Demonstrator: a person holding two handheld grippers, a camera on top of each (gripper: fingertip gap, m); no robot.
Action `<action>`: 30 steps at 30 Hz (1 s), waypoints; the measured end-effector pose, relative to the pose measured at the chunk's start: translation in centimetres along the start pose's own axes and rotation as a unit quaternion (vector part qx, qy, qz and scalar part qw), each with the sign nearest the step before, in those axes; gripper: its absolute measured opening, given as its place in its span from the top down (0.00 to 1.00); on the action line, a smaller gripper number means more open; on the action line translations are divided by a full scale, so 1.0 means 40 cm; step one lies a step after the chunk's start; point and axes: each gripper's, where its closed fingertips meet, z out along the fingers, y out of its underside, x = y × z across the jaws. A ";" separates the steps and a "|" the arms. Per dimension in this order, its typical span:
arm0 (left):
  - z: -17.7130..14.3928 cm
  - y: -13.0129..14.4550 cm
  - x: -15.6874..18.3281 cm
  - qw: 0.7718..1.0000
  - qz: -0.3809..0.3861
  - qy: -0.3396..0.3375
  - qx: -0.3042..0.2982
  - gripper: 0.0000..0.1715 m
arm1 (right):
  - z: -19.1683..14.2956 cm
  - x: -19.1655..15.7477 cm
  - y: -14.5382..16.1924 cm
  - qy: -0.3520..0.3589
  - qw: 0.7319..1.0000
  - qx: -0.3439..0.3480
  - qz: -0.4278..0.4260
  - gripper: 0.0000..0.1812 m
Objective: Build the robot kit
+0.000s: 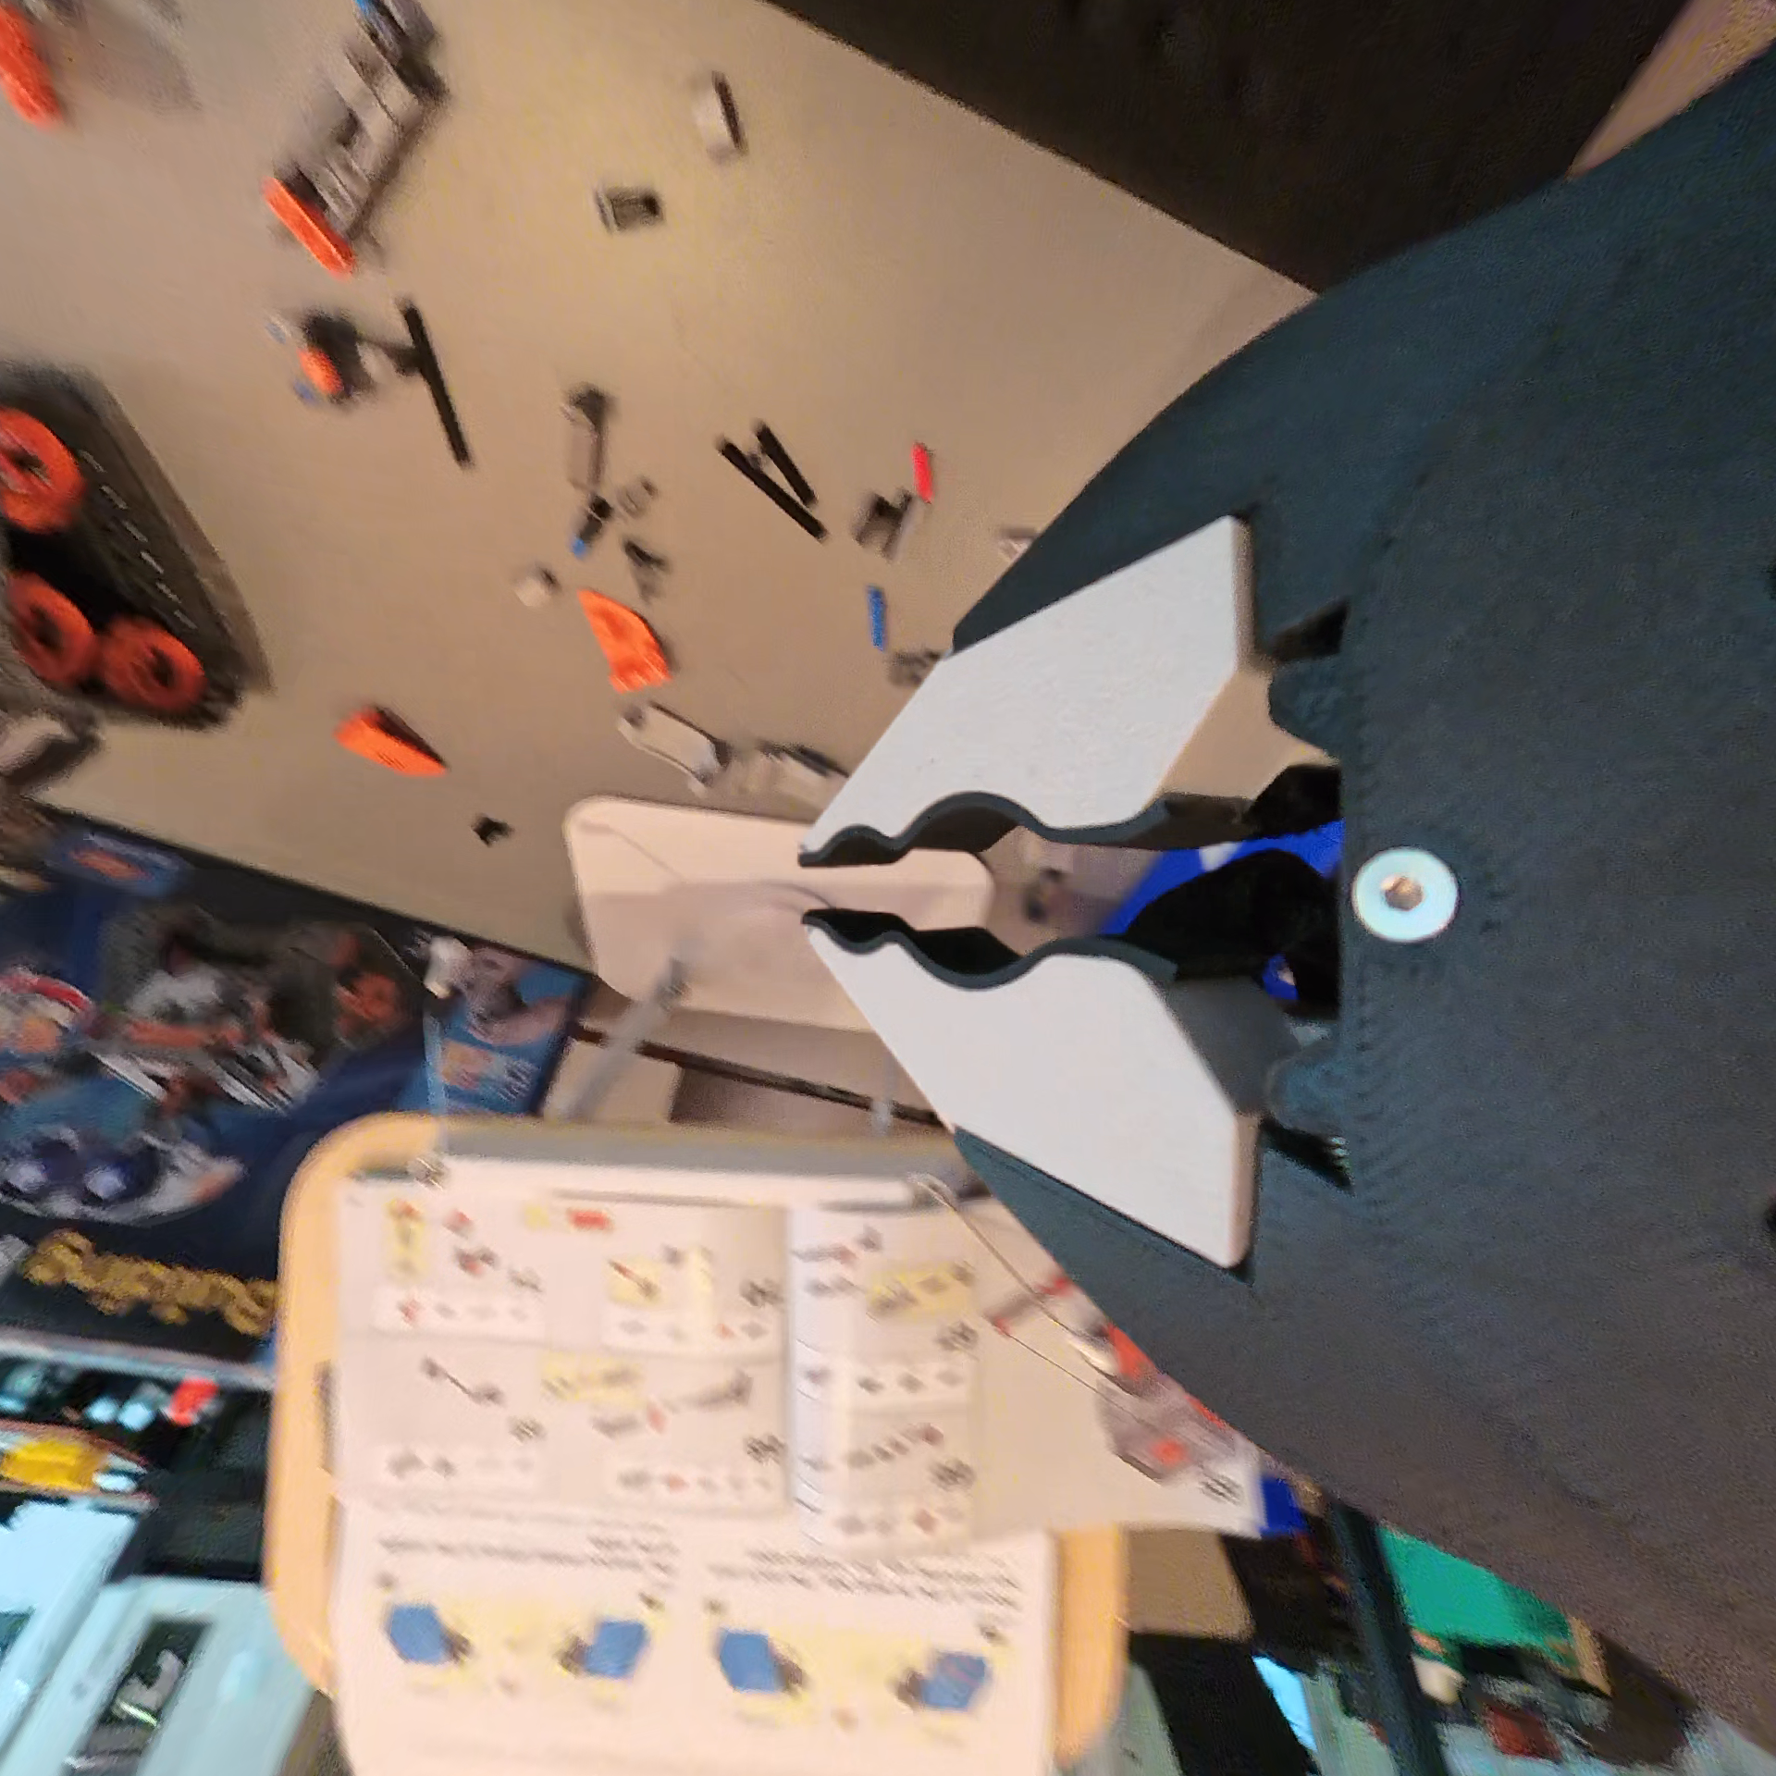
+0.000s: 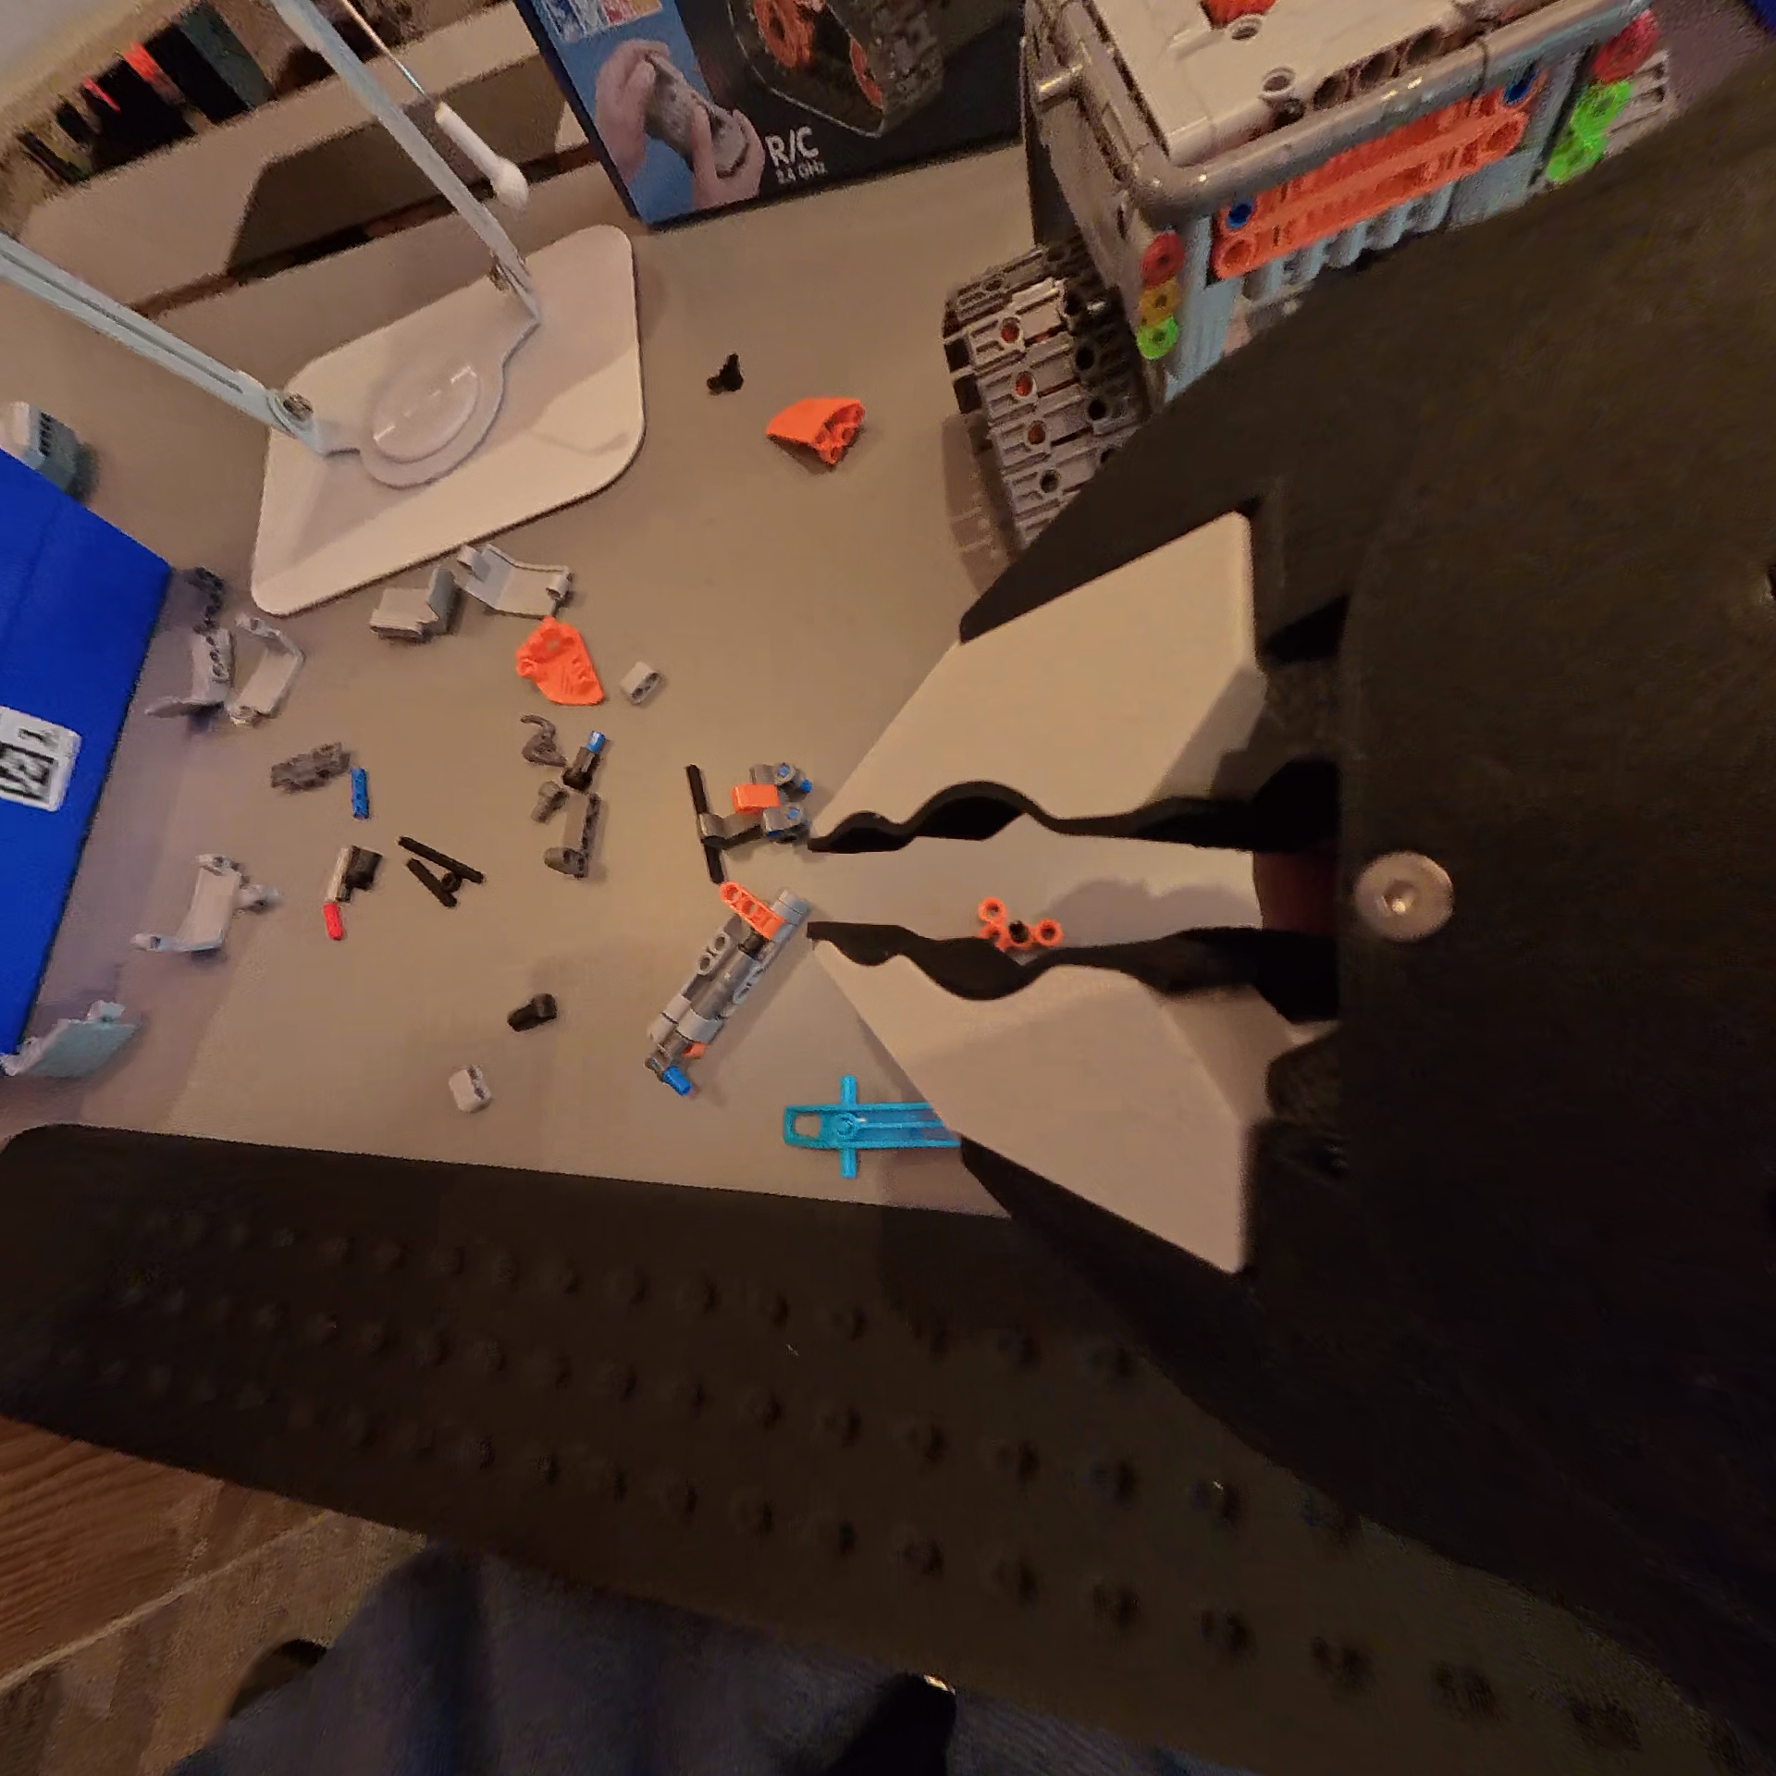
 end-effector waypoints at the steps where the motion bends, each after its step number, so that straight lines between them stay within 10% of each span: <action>1: -0.018 0.032 -0.023 1.000 -0.006 -0.013 -0.015 0.96 | 0.006 0.003 -0.001 0.002 1.000 0.010 0.003 0.94; 13: -0.169 0.357 -0.137 0.984 -0.094 -0.068 -0.132 0.95 | 0.000 0.083 0.087 0.035 0.997 0.047 0.043 0.94; 24: -0.215 0.452 -0.078 0.983 -0.103 -0.046 -0.143 0.95 | 0.009 0.088 0.092 0.035 0.998 0.036 0.041 0.93; 30: -0.206 0.352 0.004 0.993 -0.072 0.002 -0.094 0.94 | 0.018 0.078 0.087 0.029 0.998 0.031 0.042 0.93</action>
